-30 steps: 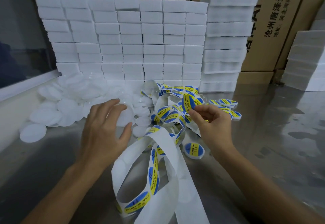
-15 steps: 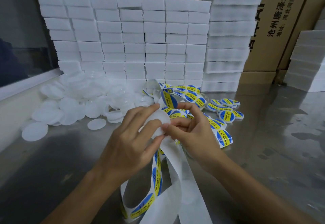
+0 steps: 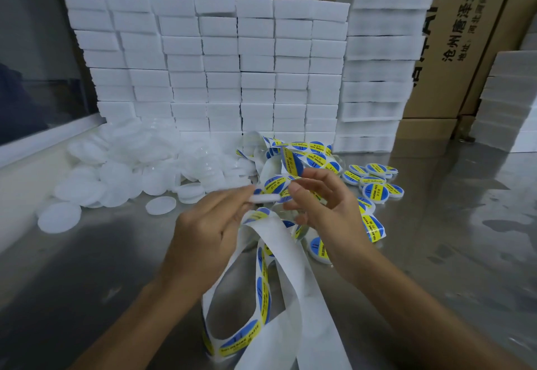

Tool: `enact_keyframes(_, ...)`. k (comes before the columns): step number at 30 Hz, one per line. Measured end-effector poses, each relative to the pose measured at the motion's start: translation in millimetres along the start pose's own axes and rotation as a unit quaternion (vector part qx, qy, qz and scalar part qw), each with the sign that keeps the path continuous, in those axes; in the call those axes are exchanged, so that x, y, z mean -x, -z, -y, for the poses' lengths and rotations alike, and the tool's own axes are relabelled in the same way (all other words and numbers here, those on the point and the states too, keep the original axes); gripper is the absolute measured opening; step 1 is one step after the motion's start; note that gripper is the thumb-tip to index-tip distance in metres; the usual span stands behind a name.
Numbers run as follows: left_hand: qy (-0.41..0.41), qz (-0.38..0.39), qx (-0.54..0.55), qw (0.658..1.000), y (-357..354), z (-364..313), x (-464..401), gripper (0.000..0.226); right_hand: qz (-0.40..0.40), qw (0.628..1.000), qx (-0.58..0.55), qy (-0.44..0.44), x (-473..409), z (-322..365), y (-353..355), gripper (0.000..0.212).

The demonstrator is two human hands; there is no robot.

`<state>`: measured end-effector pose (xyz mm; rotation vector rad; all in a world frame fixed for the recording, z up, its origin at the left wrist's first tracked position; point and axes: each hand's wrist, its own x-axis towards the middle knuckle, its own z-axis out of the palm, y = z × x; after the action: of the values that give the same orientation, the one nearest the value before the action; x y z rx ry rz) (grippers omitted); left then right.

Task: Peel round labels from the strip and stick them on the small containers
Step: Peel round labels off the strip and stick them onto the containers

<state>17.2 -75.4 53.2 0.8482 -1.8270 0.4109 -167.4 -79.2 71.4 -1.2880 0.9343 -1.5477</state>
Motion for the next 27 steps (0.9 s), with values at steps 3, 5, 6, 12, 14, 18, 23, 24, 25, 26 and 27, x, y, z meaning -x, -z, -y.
enact_keyframes(3,0.265,-0.046,0.195,0.943,-4.9,-3.4,-2.2,0.023,-0.026,0.999,0.034,0.019,-3.5,-1.7,6.8,0.006)
enact_keyframes(5,0.408,-0.051,0.352,0.841,-5.1,-2.7,-4.9,0.025,-0.045,0.998,0.04,0.024,-5.8,-2.0,10.7,0.005)
enact_keyframes(6,0.453,-0.052,0.403,0.794,-4.1,-1.8,-6.3,0.025,-0.053,0.998,0.037,0.028,-7.3,-1.9,12.5,0.007)
enact_keyframes(12,0.536,-0.046,0.517,0.666,0.7,-2.2,-10.6,0.018,0.004,0.999,-0.036,-0.008,-9.2,1.1,13.6,0.011)
enact_keyframes(14,0.533,-0.035,0.526,0.661,0.2,-5.2,-11.3,0.029,0.036,0.999,-0.025,-0.015,-6.1,0.8,9.7,0.006)
enact_keyframes(18,0.52,-0.016,0.536,0.665,0.9,-8.1,-12.3,0.035,0.055,0.998,0.032,0.009,-0.6,-1.1,3.5,0.01)
enact_keyframes(23,0.518,-0.02,0.538,0.665,0.9,-9.2,-11.9,0.036,0.057,0.997,0.049,0.007,2.0,-0.9,1.7,0.008)
enact_keyframes(24,0.518,-0.02,0.537,0.665,0.7,-9.2,-11.8,0.037,0.057,0.997,0.049,0.006,2.6,-0.8,1.2,0.008)
enact_keyframes(25,0.518,-0.02,0.537,0.666,0.5,-8.9,-11.6,0.037,0.058,0.997,0.047,0.004,2.9,-0.7,0.6,0.008)
enact_keyframes(26,0.518,-0.019,0.538,0.665,0.7,-9.0,-11.6,0.038,0.058,0.997,0.045,0.003,3.2,-0.6,0.2,0.008)
enact_keyframes(27,0.518,-0.019,0.538,0.665,0.9,-9.0,-11.7,0.038,0.057,0.997,0.045,0.002,3.2,-0.4,0.0,0.007)
